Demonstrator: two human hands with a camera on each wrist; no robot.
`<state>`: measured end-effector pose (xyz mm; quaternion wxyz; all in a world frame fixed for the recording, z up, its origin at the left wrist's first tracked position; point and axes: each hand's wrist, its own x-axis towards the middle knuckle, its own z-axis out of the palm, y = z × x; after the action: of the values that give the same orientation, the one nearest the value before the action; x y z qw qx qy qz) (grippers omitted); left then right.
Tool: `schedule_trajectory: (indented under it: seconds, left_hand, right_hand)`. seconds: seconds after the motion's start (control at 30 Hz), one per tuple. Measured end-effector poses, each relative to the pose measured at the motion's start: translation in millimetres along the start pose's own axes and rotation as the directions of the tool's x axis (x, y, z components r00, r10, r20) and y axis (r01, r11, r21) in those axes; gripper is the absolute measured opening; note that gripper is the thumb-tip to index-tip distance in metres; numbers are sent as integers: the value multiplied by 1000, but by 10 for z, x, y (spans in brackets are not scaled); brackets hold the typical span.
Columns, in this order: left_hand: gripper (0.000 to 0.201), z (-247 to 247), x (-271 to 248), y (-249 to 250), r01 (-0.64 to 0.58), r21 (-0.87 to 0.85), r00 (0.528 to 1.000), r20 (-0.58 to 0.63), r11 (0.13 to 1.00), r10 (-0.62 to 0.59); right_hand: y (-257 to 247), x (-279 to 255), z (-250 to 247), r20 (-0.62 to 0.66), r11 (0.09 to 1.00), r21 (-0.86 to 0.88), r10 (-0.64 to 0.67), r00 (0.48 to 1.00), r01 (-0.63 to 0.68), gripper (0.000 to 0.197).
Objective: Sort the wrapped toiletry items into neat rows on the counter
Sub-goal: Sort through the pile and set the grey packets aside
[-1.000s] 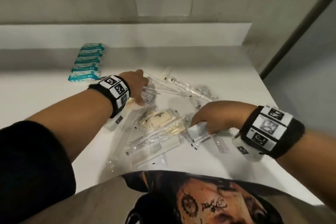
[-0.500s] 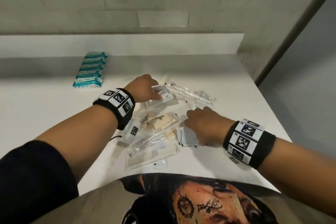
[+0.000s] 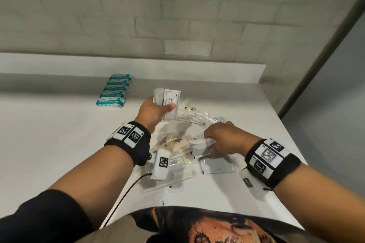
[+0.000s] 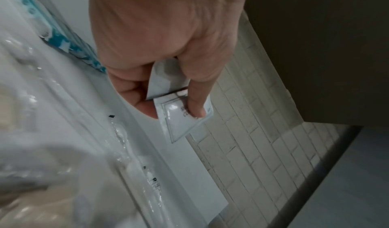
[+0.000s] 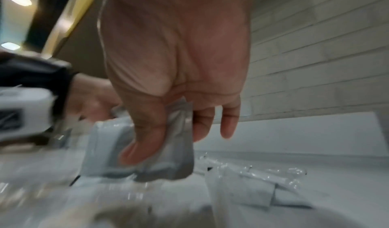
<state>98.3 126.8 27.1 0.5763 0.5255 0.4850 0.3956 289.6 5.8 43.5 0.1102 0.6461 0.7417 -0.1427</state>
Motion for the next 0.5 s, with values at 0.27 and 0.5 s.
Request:
schedule_trajectory:
  seconds: [0.27,0.5]
  left_hand:
    - [33,-120,-410,-111,192,-277,981,63,941,-181]
    - [29,-87,-648,-163,261,-419,964,167,870,-209]
  right_hand:
    - [-186,-178,357,201,987,-100,144,969,-126,73]
    - [-238,-209,385,166,990,-131,73,983,-51,44]
